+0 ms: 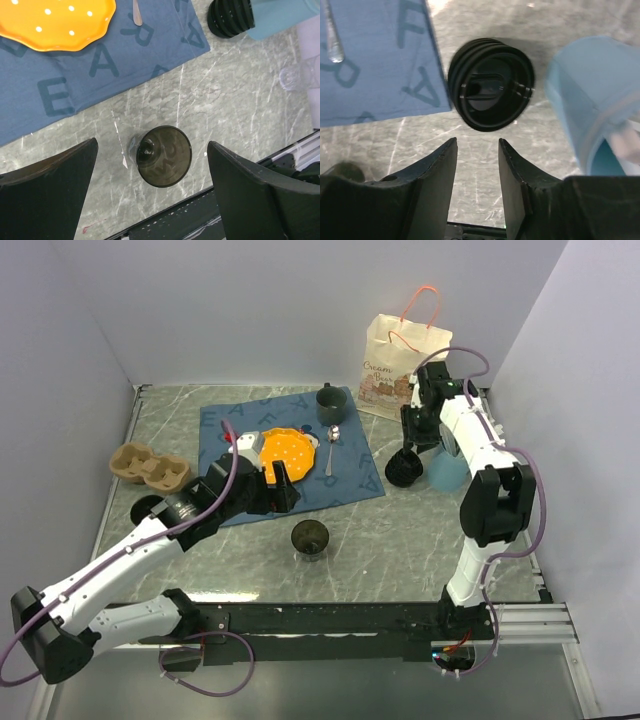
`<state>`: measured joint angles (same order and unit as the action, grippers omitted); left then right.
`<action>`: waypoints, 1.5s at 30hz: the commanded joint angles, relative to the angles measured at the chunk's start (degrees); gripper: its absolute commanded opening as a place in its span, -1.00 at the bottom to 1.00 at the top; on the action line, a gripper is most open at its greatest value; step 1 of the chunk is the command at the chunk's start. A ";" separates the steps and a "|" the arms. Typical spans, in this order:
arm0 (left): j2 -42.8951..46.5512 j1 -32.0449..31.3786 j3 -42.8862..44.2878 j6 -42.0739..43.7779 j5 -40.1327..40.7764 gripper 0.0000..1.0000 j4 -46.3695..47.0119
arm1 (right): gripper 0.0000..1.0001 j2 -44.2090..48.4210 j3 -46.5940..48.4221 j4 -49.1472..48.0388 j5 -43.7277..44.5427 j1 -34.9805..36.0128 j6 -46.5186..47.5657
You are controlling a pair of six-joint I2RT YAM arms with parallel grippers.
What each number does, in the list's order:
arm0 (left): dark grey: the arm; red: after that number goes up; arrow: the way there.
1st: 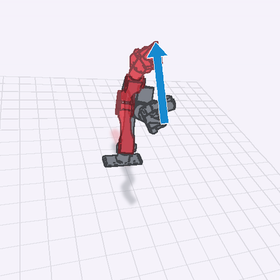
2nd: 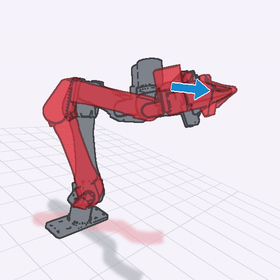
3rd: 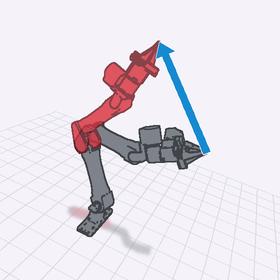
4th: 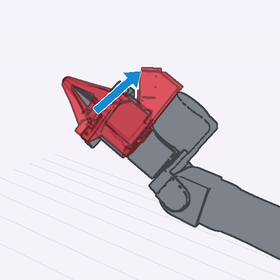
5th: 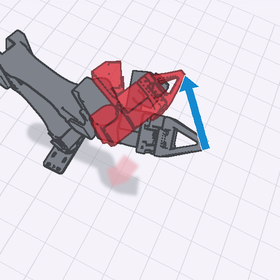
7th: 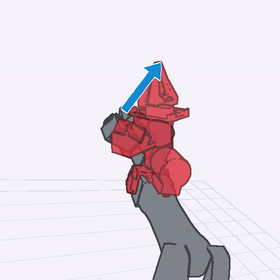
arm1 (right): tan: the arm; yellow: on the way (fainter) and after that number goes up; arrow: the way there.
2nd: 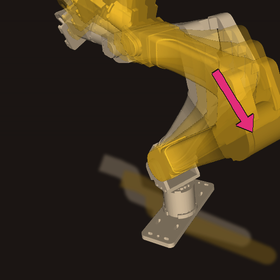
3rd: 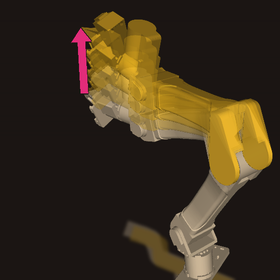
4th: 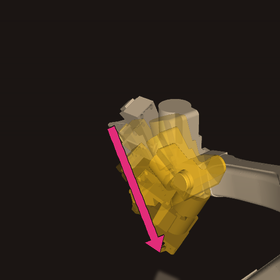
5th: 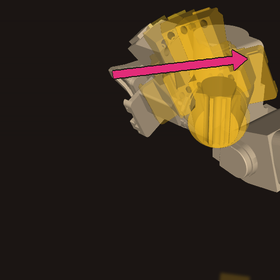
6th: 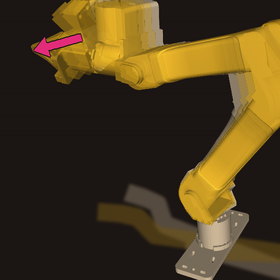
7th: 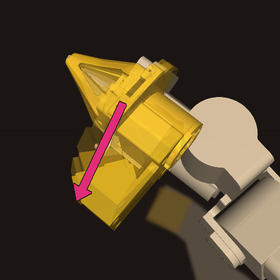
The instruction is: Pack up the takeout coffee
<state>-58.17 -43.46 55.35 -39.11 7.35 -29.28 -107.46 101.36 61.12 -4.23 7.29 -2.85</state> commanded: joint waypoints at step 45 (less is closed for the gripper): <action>-2.47 0.13 2.83 2.20 -1.03 0.94 1.94 | -0.24 -7.85 0.06 -4.79 -5.70 0.53 1.09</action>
<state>-61.73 -43.42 56.29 -38.11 5.87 -28.51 -114.59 101.16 57.58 -9.56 7.68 -1.63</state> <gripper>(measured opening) 0.970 0.376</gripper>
